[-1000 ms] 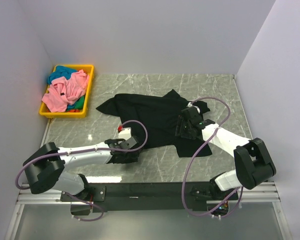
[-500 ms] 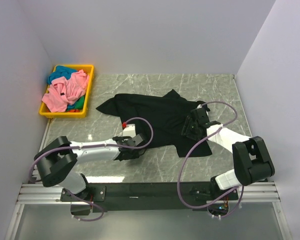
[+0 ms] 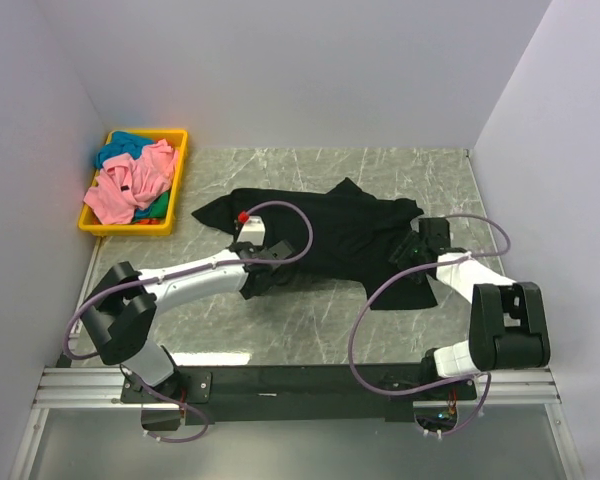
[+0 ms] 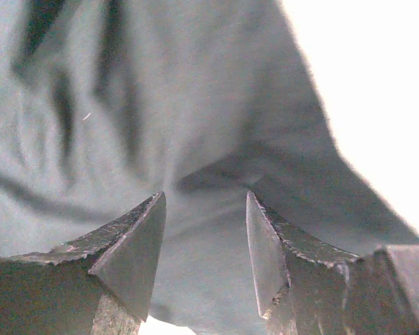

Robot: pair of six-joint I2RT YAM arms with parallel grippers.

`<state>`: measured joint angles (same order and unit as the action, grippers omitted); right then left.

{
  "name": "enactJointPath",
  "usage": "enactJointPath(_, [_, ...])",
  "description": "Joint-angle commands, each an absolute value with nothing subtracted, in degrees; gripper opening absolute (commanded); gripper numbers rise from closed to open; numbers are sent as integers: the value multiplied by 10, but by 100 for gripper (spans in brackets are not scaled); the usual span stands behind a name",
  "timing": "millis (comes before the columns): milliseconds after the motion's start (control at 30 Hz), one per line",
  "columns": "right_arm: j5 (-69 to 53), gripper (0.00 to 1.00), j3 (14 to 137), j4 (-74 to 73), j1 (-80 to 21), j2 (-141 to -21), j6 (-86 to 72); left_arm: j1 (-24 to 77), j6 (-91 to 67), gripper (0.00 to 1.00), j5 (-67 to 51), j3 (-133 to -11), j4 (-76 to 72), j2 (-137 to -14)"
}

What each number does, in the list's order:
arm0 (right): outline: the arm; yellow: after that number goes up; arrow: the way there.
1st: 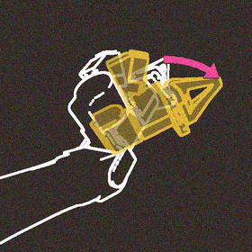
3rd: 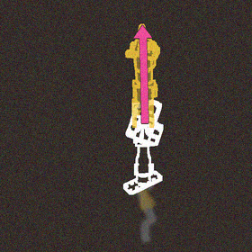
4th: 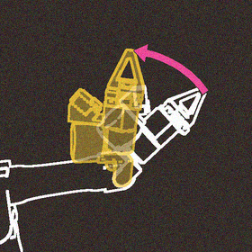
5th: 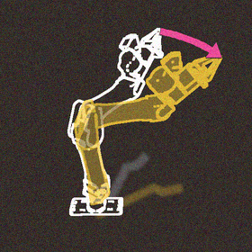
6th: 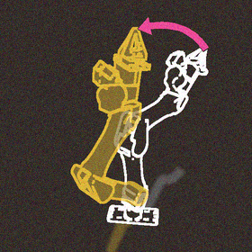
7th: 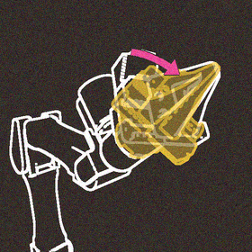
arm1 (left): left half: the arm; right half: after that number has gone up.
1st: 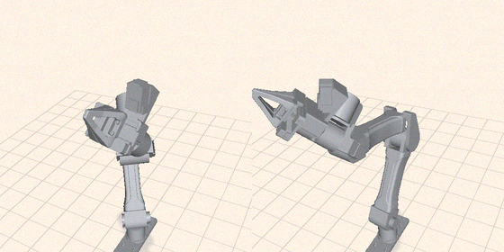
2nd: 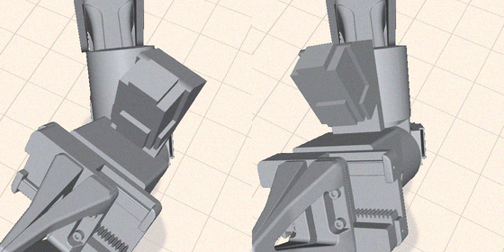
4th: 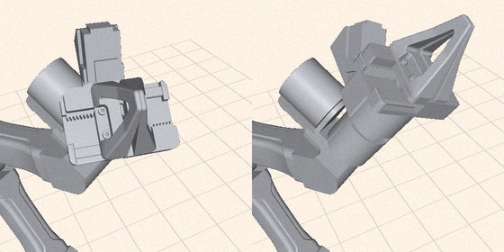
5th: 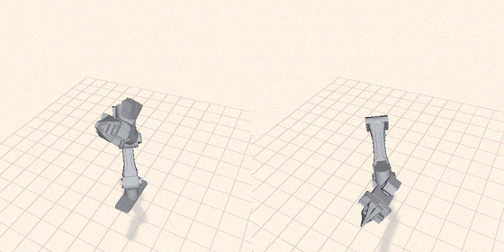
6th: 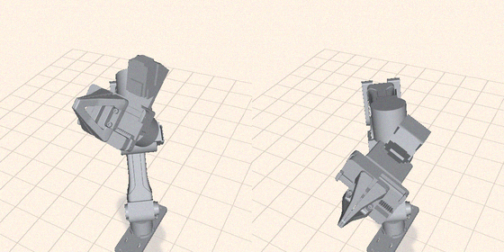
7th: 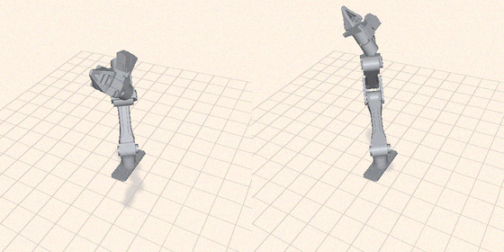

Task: Fold and stack the t-shirts
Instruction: Flatten the tshirt out

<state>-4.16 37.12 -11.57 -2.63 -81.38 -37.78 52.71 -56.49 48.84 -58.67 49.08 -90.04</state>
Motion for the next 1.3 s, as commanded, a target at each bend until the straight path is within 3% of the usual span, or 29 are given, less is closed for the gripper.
enactJointPath(0, [-5,57,347,-149,19,-791,-390,526,-539,1,626,-646,619,-892])
enactJointPath(200, [18,58,341,-163,42,-743,-391,556,-564,16,596,-649,671,-920])
enactJointPath(300, [26,58,341,-170,39,-718,-381,612,-583,39,545,-640,674,-909])
enactJointPath(333, [26,58,340,-171,35,-702,-373,622,-576,59,528,-637,668,-904])
enactJointPath(433, [21,58,347,-174,4,-677,-353,642,-570,81,449,-623,642,-874])
enactJointPath(467, [20,58,358,-177,-23,-674,-347,642,-570,84,426,-617,629,-861])
enactJointPath(600, [8,58,394,-178,-136,-680,-328,633,-573,88,346,-561,542,-746])
enactJointPath(733, [-25,57,431,-152,-243,-737,-335,516,-584,88,211,-478,431,-641])
enactJointPath(867, [-25,56,497,-137,-332,-817,-352,433,-598,88,155,-403,354,-557])
enactJointPath(1100, [-2,56,627,-200,-386,-980,-343,369,-595,89,128,-361,338,-549])
enactJointPath(1267, [45,57,649,-242,-360,-1038,-340,359,-594,89,121,-353,325,-548])
